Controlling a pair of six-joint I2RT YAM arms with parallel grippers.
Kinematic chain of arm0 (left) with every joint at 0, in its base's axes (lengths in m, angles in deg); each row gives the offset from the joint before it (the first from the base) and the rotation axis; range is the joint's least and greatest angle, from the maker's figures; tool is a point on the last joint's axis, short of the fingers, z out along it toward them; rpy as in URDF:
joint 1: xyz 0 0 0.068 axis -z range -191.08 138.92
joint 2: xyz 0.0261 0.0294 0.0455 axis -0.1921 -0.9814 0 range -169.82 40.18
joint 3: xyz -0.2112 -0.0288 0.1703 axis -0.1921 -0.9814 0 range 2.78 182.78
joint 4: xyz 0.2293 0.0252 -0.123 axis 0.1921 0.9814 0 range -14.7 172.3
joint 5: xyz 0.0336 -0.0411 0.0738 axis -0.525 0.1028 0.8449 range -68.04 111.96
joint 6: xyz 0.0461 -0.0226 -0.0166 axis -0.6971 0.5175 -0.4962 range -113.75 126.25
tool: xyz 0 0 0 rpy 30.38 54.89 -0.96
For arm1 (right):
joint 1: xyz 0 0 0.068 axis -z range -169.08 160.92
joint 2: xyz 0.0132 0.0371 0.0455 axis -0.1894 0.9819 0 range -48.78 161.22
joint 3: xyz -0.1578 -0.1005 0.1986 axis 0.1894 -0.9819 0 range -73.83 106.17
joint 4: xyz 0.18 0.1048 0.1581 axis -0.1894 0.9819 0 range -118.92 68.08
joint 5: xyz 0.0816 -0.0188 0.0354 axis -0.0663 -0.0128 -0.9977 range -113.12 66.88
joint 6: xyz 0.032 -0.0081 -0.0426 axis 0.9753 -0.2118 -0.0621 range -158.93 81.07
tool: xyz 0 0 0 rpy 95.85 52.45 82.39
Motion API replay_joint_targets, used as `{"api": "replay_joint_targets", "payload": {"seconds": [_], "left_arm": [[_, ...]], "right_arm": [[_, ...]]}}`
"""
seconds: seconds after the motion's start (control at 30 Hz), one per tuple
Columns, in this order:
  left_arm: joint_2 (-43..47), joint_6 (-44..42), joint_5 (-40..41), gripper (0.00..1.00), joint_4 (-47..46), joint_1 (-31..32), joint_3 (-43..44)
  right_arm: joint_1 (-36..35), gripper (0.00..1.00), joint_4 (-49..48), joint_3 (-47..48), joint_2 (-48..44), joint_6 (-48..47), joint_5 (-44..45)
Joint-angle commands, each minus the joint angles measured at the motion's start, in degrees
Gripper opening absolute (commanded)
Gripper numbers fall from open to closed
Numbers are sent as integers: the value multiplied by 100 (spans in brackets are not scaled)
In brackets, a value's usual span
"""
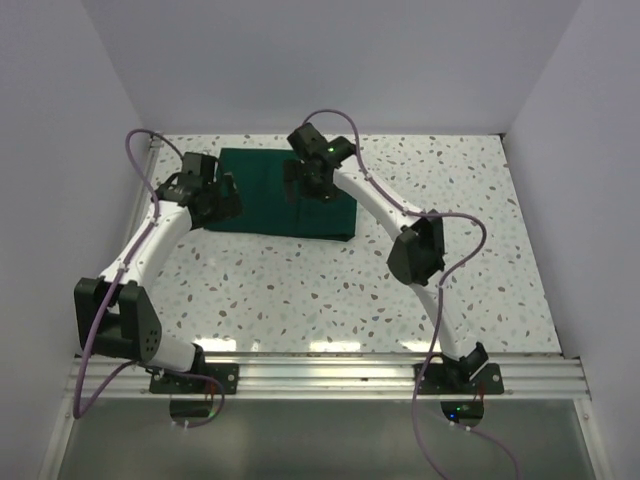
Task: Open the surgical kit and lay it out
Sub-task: Open the surgical kit at the center of the board.
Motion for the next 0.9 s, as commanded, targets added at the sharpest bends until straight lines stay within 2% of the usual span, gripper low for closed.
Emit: {"api": "replay_joint_targets", "payload": {"seconds": [0.0, 0.13, 0.33, 0.47, 0.57, 0.6, 0.67, 0.7, 0.73, 0.77, 0.87], "left_arm": [[397, 113, -400, 100, 49, 14, -236], [600, 25, -523, 100, 189, 14, -377], [837, -160, -611, 100, 286, 14, -518], [837, -327, -594, 100, 374, 14, -483], [863, -327, -672, 99, 409, 14, -500], [872, -310, -734, 99, 366, 14, -561], [881, -292, -848, 99, 322, 23, -614], [864, -301, -857, 99, 313, 32, -640], [855, -301, -840, 99, 313, 58, -649], [829, -292, -831, 99, 304, 76, -649], [767, -301, -849, 98, 260, 172, -632]], "right_arm": [[-160, 91, 512, 751, 572, 96, 463], [-257, 89, 134, 286, 696, 298, 507], [-635, 87, 317, 672, 1302, 307, 770], [-793, 81, 256, 401, 1399, 412, 903], [-802, 61, 300, 251, 1495, 517, 981], [-802, 47, 352, 259, 1505, 518, 1008], [-802, 34, 388, 268, 1496, 509, 1087], [-793, 20, 405, 268, 1479, 492, 1131], [-793, 14, 406, 251, 1452, 483, 1184], [-785, 3, 423, 242, 1391, 483, 1245], [-741, 0, 458, 189, 1268, 491, 1298]]}}
